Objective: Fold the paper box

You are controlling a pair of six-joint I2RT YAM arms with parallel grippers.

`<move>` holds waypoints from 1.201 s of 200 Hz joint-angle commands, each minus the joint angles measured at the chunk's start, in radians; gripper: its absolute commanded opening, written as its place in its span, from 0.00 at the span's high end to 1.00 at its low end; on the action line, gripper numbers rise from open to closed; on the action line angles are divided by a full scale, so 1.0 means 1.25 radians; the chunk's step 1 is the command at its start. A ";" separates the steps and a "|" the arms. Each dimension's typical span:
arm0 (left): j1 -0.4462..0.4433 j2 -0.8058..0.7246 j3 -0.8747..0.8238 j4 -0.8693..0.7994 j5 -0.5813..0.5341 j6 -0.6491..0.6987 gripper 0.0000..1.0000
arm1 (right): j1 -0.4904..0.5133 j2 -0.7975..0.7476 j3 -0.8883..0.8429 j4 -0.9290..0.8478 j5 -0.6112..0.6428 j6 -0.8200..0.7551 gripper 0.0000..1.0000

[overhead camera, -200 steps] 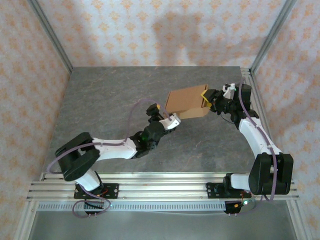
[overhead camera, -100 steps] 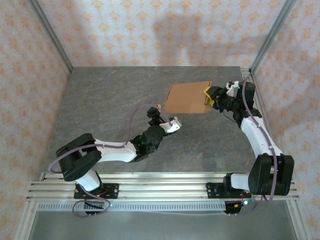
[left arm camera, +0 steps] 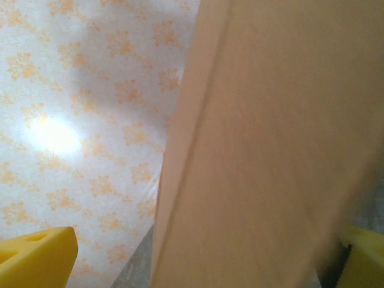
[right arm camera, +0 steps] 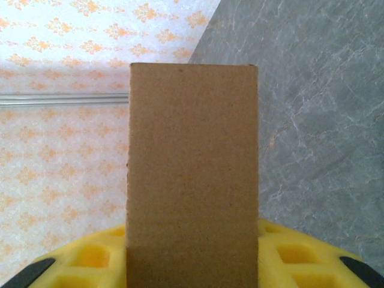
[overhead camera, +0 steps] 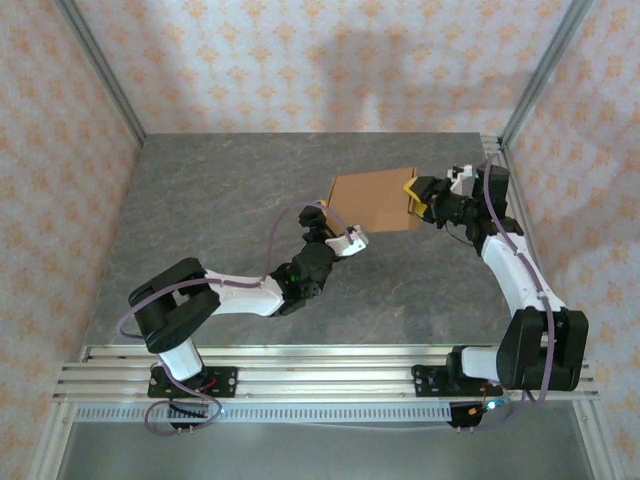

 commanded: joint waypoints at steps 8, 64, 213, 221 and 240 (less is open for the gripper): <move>0.017 0.009 0.051 0.044 -0.015 0.026 0.00 | -0.002 -0.027 0.017 -0.032 -0.036 -0.003 0.70; 0.024 0.023 0.070 0.006 0.004 0.043 0.14 | -0.003 -0.022 0.019 -0.045 -0.045 0.005 0.71; -0.003 0.024 0.117 -0.146 -0.043 -0.009 0.60 | -0.002 0.003 0.037 -0.044 -0.028 0.002 0.59; -0.003 0.023 0.121 -0.165 -0.043 -0.020 0.61 | -0.003 0.002 0.037 -0.039 -0.027 0.002 0.55; -0.001 0.014 0.127 -0.215 -0.034 -0.054 0.64 | -0.003 -0.008 0.029 -0.005 -0.019 -0.003 0.36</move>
